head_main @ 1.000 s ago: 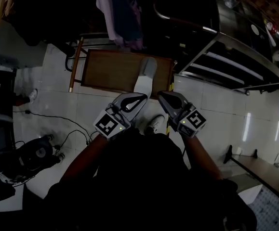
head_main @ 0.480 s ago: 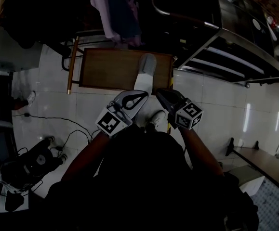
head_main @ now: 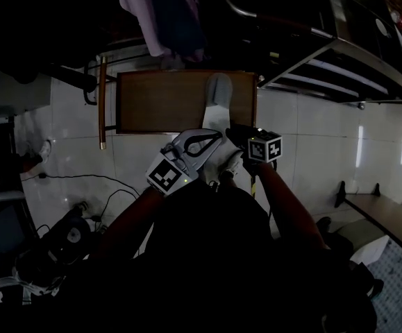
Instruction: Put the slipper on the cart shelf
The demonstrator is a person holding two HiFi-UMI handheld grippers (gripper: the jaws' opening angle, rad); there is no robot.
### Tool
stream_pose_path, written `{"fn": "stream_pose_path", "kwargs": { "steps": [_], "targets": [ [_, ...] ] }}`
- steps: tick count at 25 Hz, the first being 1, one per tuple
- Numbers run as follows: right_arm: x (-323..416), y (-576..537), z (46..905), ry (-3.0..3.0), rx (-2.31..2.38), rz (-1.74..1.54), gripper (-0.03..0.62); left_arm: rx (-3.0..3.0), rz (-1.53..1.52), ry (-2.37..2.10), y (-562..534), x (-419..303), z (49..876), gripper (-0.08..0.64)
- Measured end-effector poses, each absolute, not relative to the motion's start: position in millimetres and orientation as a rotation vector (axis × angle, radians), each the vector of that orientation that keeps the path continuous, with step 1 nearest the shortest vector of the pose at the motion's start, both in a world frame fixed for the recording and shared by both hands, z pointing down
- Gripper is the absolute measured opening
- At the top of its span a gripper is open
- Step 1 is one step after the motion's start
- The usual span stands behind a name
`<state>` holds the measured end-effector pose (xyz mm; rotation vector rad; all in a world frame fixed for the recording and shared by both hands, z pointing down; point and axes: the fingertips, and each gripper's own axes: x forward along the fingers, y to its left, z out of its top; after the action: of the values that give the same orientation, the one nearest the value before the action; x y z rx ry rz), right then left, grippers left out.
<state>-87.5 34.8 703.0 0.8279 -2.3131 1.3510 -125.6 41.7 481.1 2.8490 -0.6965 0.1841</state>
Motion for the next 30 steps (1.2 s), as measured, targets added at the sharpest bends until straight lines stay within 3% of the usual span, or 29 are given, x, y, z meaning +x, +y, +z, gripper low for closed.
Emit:
{"fn": "stream_pose_path", "kwargs": {
  "steps": [4,11,25,30],
  "targets": [
    [-85,34,758,-2.164,0.869,1.440,0.198,2.836,0.192,-0.651,35,-133,492,0.000],
    [-89,36,810,-2.019,0.852,1.593,0.255,2.812,0.215,-0.618,24,-149,508,0.000],
    [-120,29,850,-1.911,0.816,1.713,0.255,2.767,0.241,-0.624,10,-167,530,0.000],
    [-118,29,850,-1.907,0.851,1.723,0.151,2.737,0.238,-0.643,7,-172,534,0.001]
  ]
}}
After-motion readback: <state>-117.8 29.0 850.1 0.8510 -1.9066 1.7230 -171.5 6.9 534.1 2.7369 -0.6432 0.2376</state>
